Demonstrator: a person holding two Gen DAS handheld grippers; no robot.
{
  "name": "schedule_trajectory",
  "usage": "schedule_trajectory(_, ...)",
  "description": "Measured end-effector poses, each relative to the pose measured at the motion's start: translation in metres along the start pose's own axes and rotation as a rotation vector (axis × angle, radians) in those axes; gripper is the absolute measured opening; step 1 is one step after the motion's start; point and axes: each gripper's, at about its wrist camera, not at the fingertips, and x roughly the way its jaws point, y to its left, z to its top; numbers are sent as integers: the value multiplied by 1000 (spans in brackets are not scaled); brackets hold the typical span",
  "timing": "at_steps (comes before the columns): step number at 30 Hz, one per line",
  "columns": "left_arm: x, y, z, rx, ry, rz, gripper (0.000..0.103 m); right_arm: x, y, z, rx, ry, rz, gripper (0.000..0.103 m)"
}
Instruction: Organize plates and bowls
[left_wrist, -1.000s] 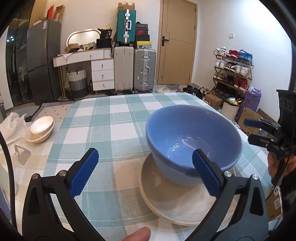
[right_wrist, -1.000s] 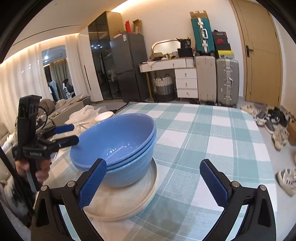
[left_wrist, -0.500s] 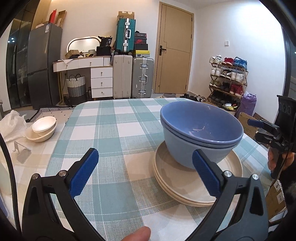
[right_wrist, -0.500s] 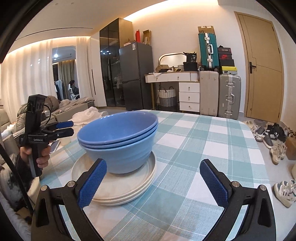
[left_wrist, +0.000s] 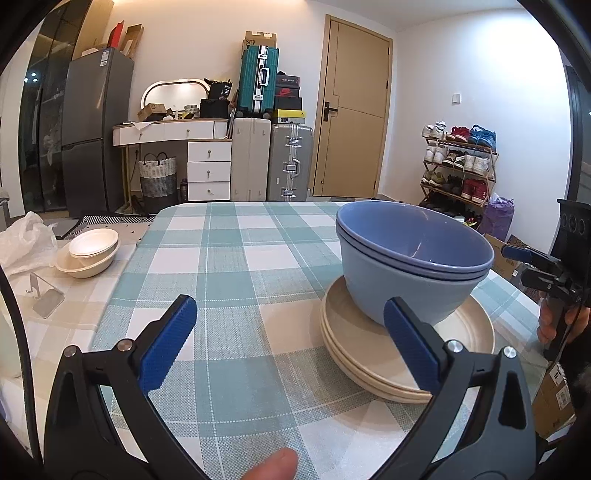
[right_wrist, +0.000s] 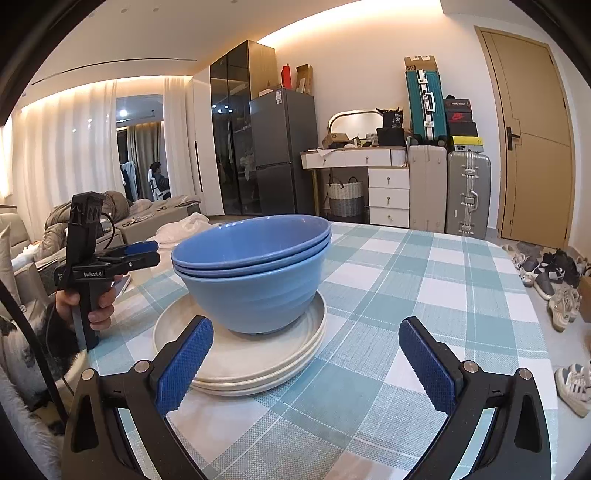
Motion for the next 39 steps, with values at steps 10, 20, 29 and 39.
schedule_trajectory(10,2,-4,1,6,-5,-4,101,-2,7,0,-39,-6,6,102)
schedule_trajectory(20,0,-7,0,41,-16,-14,101,-2,8,-2,-45,-7,2,103)
schedule_trajectory(29,-2,-7,-2,40,-19,-12,101,0,9,-3,-55,1,5,103)
schedule_trajectory(39,-1,-7,-2,43,-18,-13,101,-1,9,-3,-55,1,7,103)
